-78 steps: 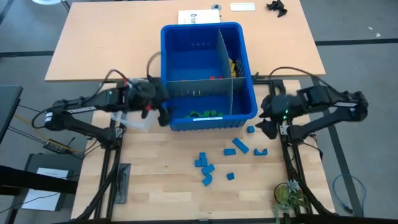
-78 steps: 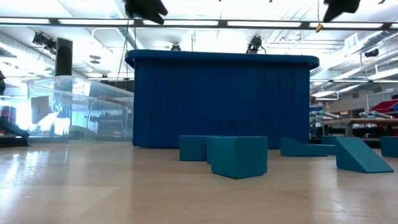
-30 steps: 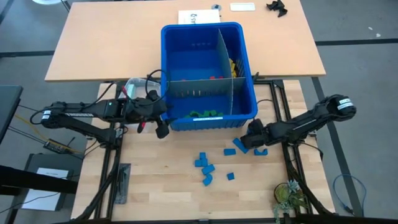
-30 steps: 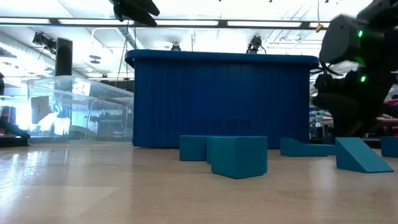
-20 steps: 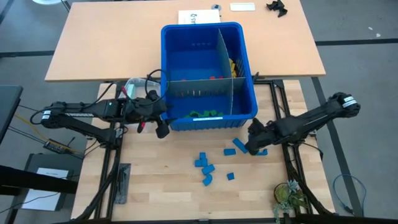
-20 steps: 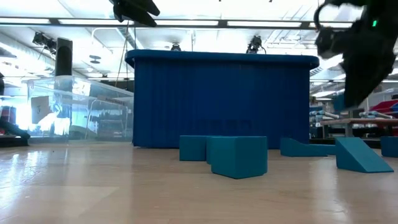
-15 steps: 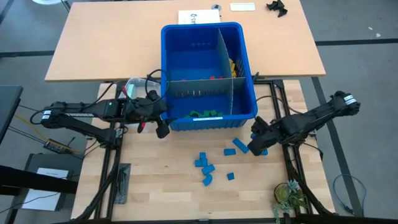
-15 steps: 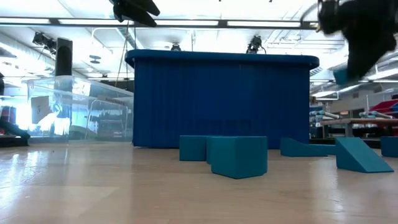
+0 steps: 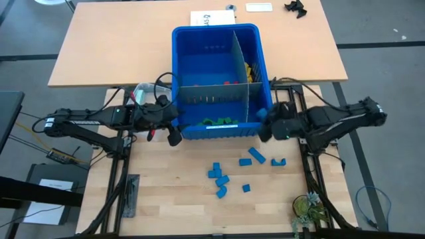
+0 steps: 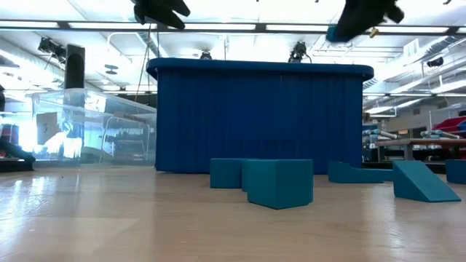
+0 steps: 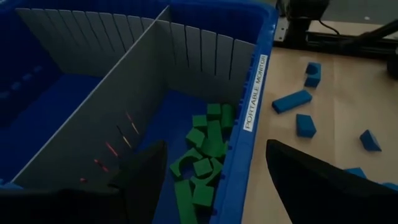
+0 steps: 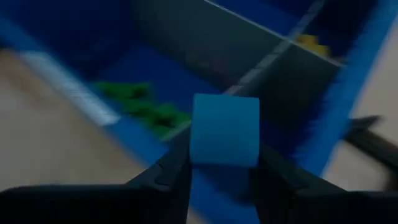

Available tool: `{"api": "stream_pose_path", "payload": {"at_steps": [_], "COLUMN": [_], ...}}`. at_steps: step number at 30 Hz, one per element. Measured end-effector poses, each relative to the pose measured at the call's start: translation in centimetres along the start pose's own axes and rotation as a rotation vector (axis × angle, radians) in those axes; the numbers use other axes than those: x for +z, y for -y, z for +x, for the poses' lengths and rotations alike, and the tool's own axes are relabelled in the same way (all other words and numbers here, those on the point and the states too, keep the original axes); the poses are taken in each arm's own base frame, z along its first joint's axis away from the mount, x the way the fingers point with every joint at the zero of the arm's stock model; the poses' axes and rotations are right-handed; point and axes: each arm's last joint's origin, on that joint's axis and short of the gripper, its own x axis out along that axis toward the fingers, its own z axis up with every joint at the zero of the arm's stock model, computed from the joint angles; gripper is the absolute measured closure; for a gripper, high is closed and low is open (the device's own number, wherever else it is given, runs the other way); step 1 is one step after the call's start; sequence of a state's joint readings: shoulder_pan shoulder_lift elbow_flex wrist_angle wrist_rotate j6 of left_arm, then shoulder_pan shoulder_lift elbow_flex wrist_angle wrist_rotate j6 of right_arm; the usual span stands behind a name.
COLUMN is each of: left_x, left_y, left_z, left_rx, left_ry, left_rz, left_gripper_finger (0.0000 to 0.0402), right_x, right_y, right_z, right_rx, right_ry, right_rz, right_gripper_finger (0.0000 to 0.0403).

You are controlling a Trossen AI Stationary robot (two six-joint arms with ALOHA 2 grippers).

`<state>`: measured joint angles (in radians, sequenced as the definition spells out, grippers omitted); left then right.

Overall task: Sort blocks
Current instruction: Put the blue block into the blue bin

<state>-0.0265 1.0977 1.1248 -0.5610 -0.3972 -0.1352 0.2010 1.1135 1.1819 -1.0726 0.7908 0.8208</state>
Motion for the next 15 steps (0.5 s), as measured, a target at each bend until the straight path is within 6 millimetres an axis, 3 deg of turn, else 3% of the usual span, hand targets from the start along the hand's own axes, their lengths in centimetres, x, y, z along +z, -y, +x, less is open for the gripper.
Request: {"api": "stream_pose_path", "payload": {"at_steps": [4,8,15], "left_x": [-0.1,-0.1,-0.1], "left_y": [0.1,0.1,0.1], "left_z": [0.0,0.0,0.0], "left_rx": [-0.017,-0.020,-0.019], "left_ry": [-0.010,-0.011,-0.016], "left_rz": [0.000,-0.002,-0.001], "left_gripper_finger": [0.0117,0.0117,0.0117], "right_x": [0.1,0.5,0.8], "right_y": [1.0,1.2,-0.2], "right_z": [1.8,2.1,0.6], "right_rx": [-0.070,-0.033,0.256], "right_ry": [-0.034,-0.082,-0.179], "right_rz": [-0.004,-0.026,-0.137], "right_gripper_finger": [0.0249,0.0212,0.0171]}}
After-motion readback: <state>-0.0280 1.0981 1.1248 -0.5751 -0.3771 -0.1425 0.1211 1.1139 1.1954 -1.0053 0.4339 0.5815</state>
